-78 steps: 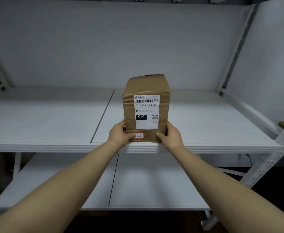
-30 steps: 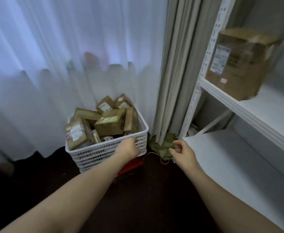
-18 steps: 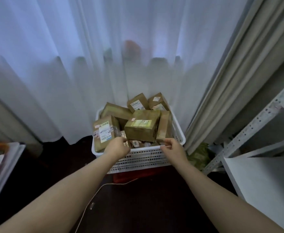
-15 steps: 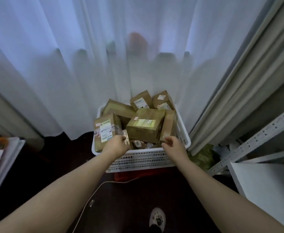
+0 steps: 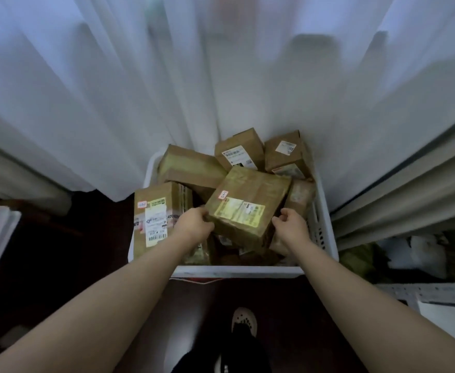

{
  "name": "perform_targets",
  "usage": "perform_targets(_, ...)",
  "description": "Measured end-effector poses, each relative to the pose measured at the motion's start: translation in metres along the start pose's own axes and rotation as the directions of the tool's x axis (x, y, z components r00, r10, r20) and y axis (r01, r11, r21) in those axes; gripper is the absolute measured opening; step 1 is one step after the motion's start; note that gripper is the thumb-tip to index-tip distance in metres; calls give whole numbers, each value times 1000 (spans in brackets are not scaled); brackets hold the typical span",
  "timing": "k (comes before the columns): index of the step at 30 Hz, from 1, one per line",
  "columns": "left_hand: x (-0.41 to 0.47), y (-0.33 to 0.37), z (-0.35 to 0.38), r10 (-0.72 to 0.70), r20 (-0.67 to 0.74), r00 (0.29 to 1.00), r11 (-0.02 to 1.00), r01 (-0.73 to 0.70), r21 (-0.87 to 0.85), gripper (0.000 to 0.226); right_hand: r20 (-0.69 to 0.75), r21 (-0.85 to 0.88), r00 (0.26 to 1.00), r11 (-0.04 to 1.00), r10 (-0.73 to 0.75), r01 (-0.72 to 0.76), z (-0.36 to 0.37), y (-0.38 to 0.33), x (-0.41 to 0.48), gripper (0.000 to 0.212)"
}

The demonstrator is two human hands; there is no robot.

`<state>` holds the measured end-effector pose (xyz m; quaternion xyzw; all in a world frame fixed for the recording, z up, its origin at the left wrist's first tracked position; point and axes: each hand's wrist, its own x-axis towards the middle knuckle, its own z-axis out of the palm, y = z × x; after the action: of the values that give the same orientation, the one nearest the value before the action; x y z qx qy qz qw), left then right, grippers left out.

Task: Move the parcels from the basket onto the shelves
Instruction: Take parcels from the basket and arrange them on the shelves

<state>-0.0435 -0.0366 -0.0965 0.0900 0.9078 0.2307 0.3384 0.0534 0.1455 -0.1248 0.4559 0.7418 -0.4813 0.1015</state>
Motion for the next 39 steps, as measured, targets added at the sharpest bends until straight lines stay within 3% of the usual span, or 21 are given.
perform_targets(5,60,3,15,-34,51,998,999,32,33,50,20,-50,995,994,99,-98,18,14,43,21)
perform_targets(10,112,-3,27,-106,123,987,992,97,76,62,63,-24,980,982,186,-185,43,26,65,30)
perform_targets(13,125,-9,32,-189,186,964,979,199,-35,64,87,12,976,980,199,-201,54,28,63,30)
perform_targets(16,125,-11,27,-208,180,962,965,231,-121,44,42,125,981,973,191,-195,54,24,54,31)
perform_targets(21,98,-6,-4,-155,193,969,971,185,-153,31,-10,346,979,920,202,-187,39,4,13,27)
perform_targets(24,77,-2,-23,-121,218,968,968,164,-191,42,-72,442,985,891,154,-107,29,-6,-20,26)
perform_targets(29,29,16,-48,-45,257,965,950,121,-287,75,-144,728,971,685,190,-26,10,-14,-76,45)
perform_targets(35,-31,39,-52,66,343,937,957,39,-289,76,-202,865,963,494,176,91,-25,-3,-139,46)
perform_targets(39,-79,51,-45,138,372,918,958,-28,-286,77,-280,866,952,461,127,193,-52,18,-181,46)
